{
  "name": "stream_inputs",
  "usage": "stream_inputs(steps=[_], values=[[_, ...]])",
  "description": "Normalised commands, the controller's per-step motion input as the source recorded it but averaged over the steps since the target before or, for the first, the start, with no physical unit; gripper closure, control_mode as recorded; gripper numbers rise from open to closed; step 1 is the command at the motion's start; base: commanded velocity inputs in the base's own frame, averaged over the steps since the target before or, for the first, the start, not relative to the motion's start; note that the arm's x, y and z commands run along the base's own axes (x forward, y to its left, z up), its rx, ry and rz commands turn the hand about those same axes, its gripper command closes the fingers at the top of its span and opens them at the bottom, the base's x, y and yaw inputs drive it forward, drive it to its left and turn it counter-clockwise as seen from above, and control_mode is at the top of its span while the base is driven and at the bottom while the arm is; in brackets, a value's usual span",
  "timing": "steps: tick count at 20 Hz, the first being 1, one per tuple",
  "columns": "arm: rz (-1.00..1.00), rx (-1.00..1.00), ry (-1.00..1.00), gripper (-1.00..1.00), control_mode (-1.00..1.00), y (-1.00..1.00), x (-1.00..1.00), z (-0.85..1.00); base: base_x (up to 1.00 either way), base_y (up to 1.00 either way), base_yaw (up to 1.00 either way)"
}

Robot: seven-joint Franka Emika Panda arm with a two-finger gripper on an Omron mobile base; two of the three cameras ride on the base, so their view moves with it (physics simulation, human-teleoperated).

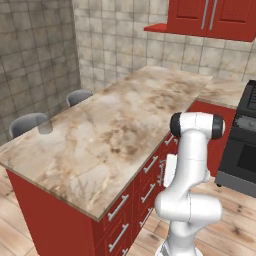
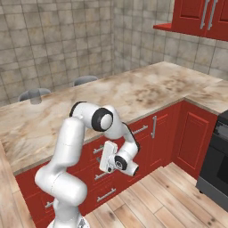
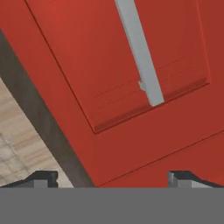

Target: Take a straw from the drawer in front and place it inside the glass cup on the dining counter.

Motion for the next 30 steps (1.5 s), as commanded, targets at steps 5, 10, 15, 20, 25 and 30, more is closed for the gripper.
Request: stream_inputs(steps=[5,10,15,20,25,30], values=[[0.00,0.00,0.00,-1.00,-1.00,0.31,0.35,-0.14,0.00,0.00,0.00],[0.00,0.00,0.00,-1.00,-1.00,0.27,0.44,-0.28,0.00,0.00,0.00],[-0.01,0.00,0.00,-1.00,-1.00,0.13,0.38,-0.32,0.00,0.00,0.00],[0.00,0.00,0.00,-1.00,-1.00,-0.06,0.16,-0.32,0.00,0.00,0.00],[0.00,0.00,-0.01,-1.00,-1.00,-0.08,0.33,-0.14,0.00,0.00,0.00],[0.00,0.00,-0.01,-1.00,-1.00,-0.15,0.36,-0.13,0.00,0.00,0.00]])
